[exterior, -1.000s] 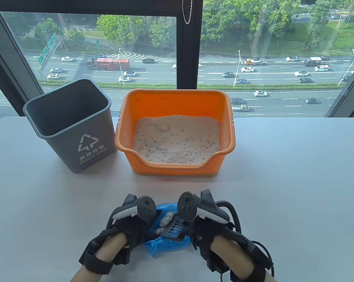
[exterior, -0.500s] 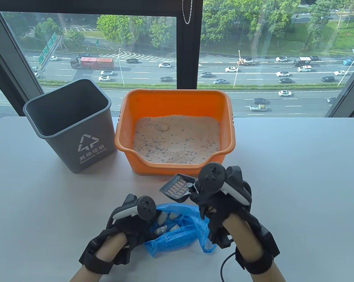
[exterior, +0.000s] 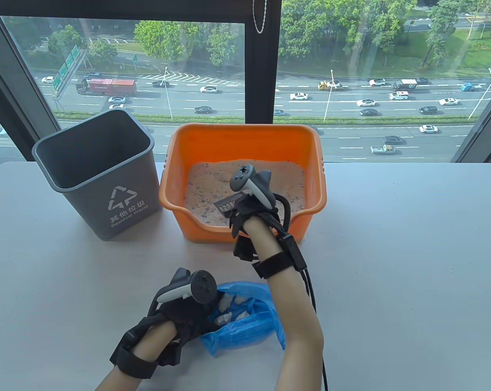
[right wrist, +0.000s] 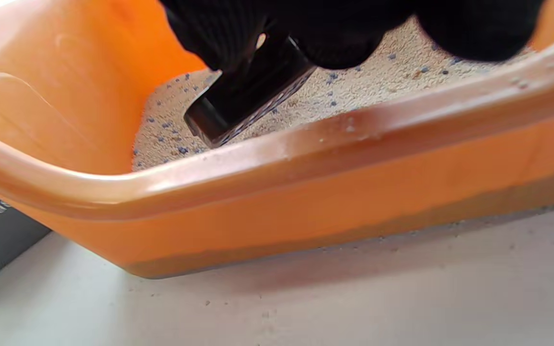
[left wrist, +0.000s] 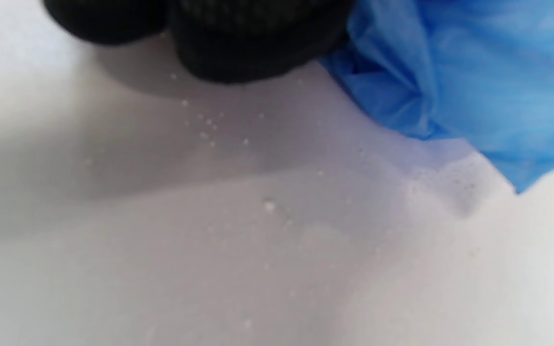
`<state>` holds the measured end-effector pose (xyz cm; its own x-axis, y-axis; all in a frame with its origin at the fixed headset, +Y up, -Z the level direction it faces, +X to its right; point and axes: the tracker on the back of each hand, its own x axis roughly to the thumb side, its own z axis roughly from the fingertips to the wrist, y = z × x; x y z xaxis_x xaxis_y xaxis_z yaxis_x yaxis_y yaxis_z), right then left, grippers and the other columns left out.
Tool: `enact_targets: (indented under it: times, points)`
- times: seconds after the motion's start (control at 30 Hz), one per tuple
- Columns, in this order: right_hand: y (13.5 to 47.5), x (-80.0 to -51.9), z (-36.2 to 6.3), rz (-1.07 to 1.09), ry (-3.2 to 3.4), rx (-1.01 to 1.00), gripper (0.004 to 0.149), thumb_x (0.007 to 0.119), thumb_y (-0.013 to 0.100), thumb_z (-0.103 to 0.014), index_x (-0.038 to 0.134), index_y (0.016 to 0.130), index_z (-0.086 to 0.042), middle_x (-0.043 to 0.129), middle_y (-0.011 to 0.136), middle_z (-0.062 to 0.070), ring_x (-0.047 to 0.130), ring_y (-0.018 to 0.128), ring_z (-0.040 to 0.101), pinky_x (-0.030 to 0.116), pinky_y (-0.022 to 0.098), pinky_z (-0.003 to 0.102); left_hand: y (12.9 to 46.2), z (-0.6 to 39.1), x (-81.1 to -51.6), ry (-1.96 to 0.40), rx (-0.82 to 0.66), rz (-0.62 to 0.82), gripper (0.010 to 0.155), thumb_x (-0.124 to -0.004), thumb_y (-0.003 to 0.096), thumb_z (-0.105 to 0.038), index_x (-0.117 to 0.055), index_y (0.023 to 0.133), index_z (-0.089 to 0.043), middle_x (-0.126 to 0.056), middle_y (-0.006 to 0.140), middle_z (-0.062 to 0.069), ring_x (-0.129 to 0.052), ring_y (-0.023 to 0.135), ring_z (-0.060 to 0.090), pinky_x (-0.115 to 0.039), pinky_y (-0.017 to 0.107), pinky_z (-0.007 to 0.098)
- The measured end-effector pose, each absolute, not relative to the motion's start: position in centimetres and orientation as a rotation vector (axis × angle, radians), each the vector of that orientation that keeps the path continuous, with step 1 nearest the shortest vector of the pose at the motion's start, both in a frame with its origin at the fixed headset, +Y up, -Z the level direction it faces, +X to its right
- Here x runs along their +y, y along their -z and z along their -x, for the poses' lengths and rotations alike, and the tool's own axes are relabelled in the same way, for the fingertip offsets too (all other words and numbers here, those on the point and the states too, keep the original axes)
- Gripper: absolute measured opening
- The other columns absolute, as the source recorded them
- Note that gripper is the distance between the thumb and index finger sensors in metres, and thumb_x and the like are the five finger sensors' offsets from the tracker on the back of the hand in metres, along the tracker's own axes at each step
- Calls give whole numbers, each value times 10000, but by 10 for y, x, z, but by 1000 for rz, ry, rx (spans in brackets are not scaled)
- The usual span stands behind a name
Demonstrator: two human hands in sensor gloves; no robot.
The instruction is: Scoop cat litter
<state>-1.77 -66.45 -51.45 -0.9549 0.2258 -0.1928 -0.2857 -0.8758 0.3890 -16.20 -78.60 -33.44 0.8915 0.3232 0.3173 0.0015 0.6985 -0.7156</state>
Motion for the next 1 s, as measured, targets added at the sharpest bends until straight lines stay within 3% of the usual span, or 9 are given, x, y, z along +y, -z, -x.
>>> enact_targets:
  times: [0.13, 0.2, 0.43, 0.53, 0.67, 0.77, 0.87, 0.93, 1.0]
  points:
    - [541, -678, 37, 262, -2858, 494, 622, 773, 432, -290, 555, 947, -15, 766, 671, 233, 812, 199, 74, 761, 174, 327, 335, 162, -786, -190, -439, 792, 944, -783, 498, -494, -1, 997, -320, -845, 523, -93, -937, 236, 51, -828, 304, 312]
    - [553, -682, 42, 300, -2842, 537, 628, 758, 436, -304, 536, 949, -20, 780, 644, 189, 804, 186, 59, 761, 166, 316, 335, 162, -786, -194, -435, 792, 942, -785, 497, -493, -5, 998, -322, -845, 523, -92, -937, 235, 53, -827, 302, 314]
    - [570, -693, 42, 338, -2715, 503, 633, 678, 452, -339, 468, 967, -37, 746, 672, 158, 784, 218, 30, 758, 200, 294, 336, 163, -786, -212, -435, 803, 940, -787, 498, -489, -10, 1000, -325, -845, 519, -92, -937, 233, 55, -827, 301, 316]
    - [567, -692, 32, 333, -2627, 483, 632, 660, 463, -340, 438, 974, -41, 723, 694, 161, 780, 239, 32, 756, 219, 295, 337, 163, -786, -212, -436, 806, 940, -788, 498, -488, -11, 1000, -322, -845, 518, -92, -937, 232, 55, -827, 301, 316]
    - [555, -677, 20, 333, -2575, 242, 635, 679, 447, -332, 464, 964, -33, 740, 674, 170, 788, 218, 40, 757, 195, 303, 337, 163, -786, -211, -438, 805, 940, -789, 497, -488, -13, 1001, -320, -846, 516, -90, -937, 230, 58, -827, 299, 318]
    - [546, -670, 12, 274, -2590, 236, 632, 684, 452, -339, 468, 965, -39, 735, 682, 169, 794, 224, 33, 764, 198, 295, 337, 163, -786, -211, -439, 803, 939, -789, 498, -487, -14, 1002, -319, -847, 514, -88, -937, 229, 60, -826, 299, 320]
    - [534, -667, 5, 298, -2572, 79, 640, 704, 441, -333, 483, 959, -30, 747, 671, 180, 802, 213, 45, 764, 186, 306, 338, 163, -786, -214, -442, 806, 940, -791, 496, -486, -17, 1003, -318, -849, 511, -85, -937, 226, 61, -826, 297, 321]
    - [526, -669, 0, 263, -2574, 145, 638, 693, 448, -347, 477, 963, -38, 744, 677, 169, 801, 219, 33, 768, 191, 294, 338, 163, -786, -218, -443, 807, 940, -791, 497, -487, -18, 1003, -319, -848, 510, -87, -937, 225, 60, -827, 297, 320]
    - [516, -670, -6, 322, -2567, 62, 635, 696, 445, -341, 486, 959, -34, 746, 674, 179, 801, 214, 40, 766, 188, 301, 338, 163, -786, -221, -443, 810, 939, -792, 496, -486, -19, 1003, -320, -849, 508, -86, -937, 224, 61, -827, 295, 321]
